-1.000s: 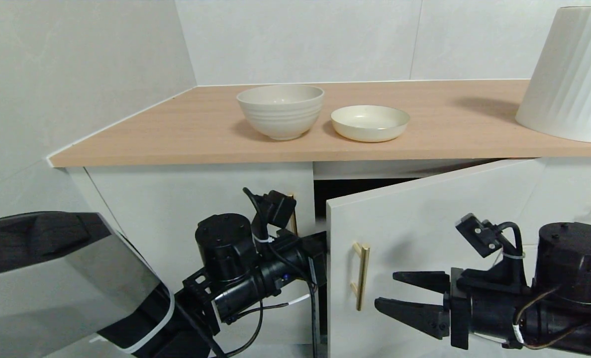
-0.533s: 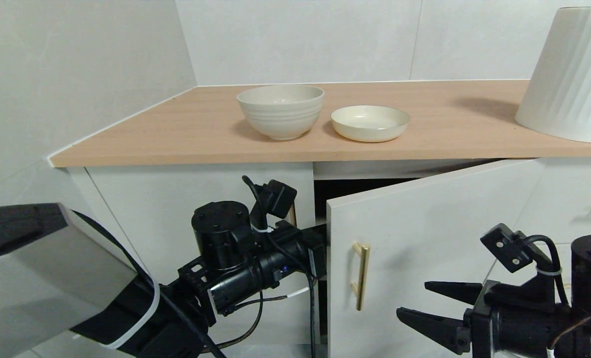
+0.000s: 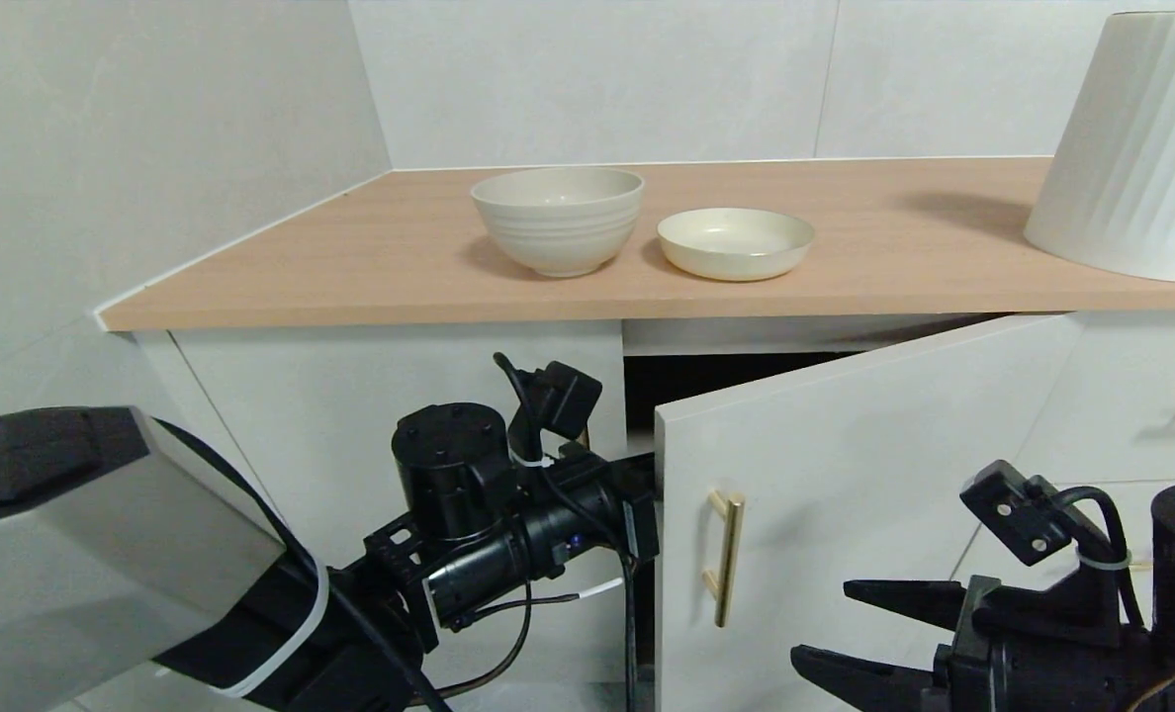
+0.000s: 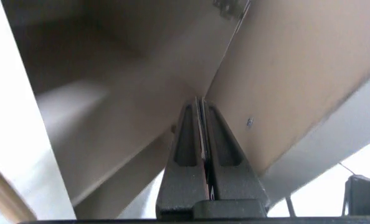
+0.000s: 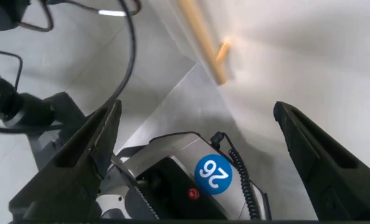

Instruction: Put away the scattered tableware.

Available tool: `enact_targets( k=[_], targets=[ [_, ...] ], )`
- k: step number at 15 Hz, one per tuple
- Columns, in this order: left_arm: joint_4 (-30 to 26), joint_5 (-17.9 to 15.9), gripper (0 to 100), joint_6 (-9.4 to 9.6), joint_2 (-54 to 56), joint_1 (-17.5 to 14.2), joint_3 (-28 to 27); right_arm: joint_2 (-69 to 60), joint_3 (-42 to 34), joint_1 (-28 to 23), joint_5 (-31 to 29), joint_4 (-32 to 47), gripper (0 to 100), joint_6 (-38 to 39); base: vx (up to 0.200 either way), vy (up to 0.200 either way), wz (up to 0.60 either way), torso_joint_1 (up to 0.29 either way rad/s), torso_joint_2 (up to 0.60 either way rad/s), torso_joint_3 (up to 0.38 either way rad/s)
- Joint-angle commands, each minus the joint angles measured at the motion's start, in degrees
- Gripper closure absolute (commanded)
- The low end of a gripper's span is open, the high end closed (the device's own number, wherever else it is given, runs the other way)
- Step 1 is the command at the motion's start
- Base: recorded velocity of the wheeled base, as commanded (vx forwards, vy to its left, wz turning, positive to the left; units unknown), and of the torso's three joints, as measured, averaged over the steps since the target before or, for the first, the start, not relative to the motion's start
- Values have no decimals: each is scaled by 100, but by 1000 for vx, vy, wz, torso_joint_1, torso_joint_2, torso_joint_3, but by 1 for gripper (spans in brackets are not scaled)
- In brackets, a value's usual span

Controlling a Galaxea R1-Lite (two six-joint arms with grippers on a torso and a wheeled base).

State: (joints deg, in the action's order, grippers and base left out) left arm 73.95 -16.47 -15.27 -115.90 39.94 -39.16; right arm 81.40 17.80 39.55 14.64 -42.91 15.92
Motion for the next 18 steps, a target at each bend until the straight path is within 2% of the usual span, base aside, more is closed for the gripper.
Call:
enact_targets(
  k=[1, 5, 16, 18],
  targets=[
    [-3, -5, 100, -2, -56, 14, -4, 8, 4, 80, 4, 2, 0, -1, -200, 0, 0, 7, 2, -2],
    [14, -5, 100, -19, -276, 14, -154, 25, -4, 123, 4, 11, 0, -10, -200, 0, 0, 2, 2, 1],
    [331, -5, 100, -37, -917, 14, -637, 78, -4, 247, 4, 11, 0, -10, 0, 0, 0, 0, 0, 0],
    [331, 30, 100, -37, -1075, 14, -787, 87, -4, 247, 4, 11, 0, -10, -200, 0, 0, 10, 2, 5]
  ],
)
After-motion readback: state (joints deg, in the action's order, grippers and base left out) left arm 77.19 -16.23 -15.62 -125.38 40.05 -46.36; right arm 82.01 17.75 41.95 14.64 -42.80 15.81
